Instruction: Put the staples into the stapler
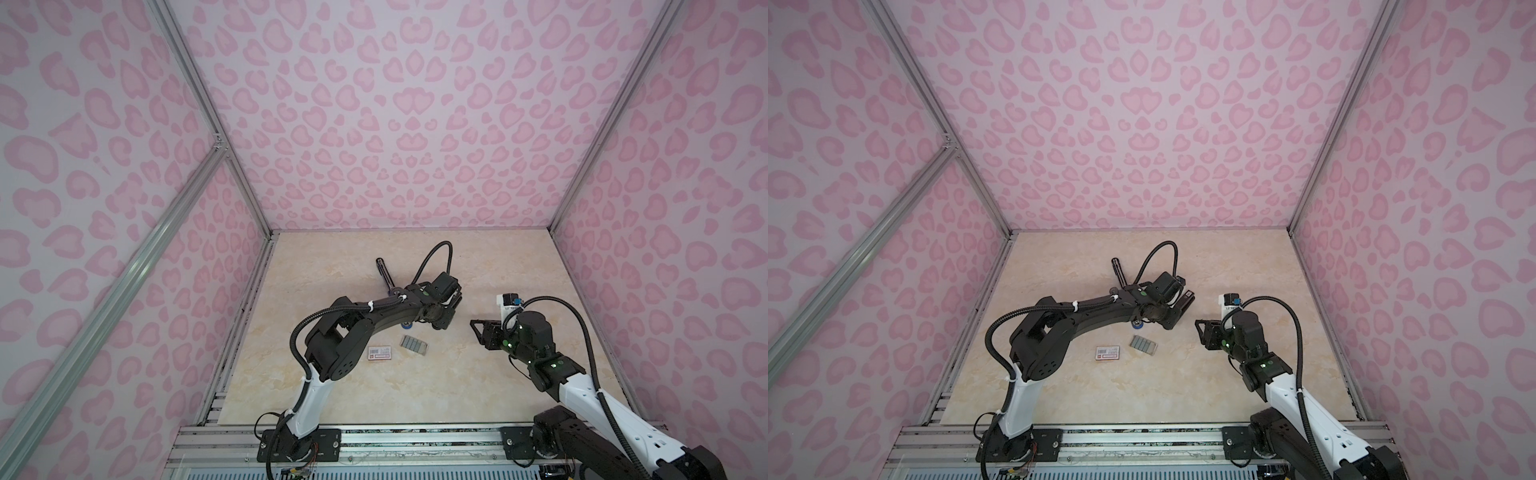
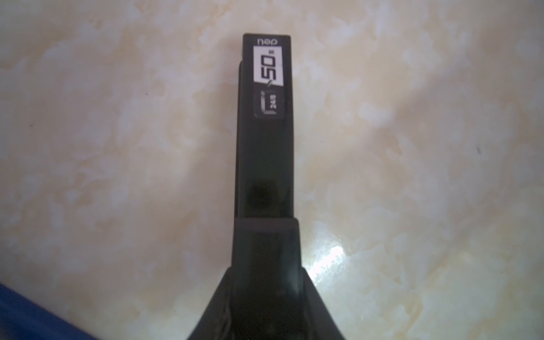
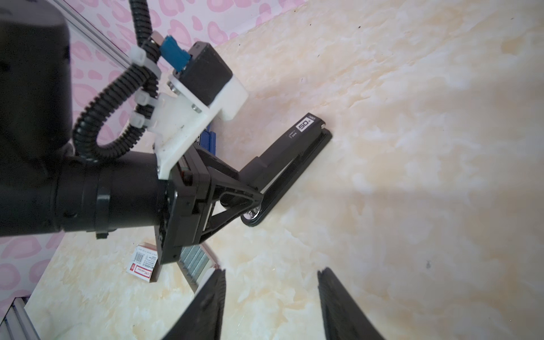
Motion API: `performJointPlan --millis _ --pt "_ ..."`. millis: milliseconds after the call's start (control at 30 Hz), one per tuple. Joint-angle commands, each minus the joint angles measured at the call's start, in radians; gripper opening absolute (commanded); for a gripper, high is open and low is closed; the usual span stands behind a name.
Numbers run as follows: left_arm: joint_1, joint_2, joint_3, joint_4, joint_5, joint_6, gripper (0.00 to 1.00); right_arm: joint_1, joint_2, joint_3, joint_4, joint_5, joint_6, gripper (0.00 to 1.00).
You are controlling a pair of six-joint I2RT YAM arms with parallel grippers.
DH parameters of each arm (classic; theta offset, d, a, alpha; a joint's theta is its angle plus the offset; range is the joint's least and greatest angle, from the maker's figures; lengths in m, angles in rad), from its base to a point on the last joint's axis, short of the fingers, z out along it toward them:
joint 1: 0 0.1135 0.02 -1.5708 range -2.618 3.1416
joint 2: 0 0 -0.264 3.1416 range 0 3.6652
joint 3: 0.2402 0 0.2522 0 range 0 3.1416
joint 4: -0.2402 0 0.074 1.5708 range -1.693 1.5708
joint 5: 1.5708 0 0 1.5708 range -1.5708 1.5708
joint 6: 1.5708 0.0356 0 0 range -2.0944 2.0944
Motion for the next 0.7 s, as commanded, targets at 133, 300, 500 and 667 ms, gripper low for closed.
performJointPlan --millis 133,300,500,667 --pt "0.035 0.115 0.217 -0.13 -0.017 -0.069 0.04 -0.002 -0.048 -0.027 -0.014 0.011 0.023 0.53" --pt "0.047 0.249 0.435 -0.221 -0.025 -0.096 0.07 -0.003 -0.102 -0.048 -0.04 0.023 0.036 0.53" --pt "0.05 0.356 0.62 -0.27 0.001 -0.121 0.27 -0.006 -0.172 -0.067 -0.079 0.037 0.052 0.53" --pt "0.051 0.336 0.629 -0.274 0.013 -0.121 0.51 -0.009 -0.208 -0.072 -0.106 0.048 0.054 0.54"
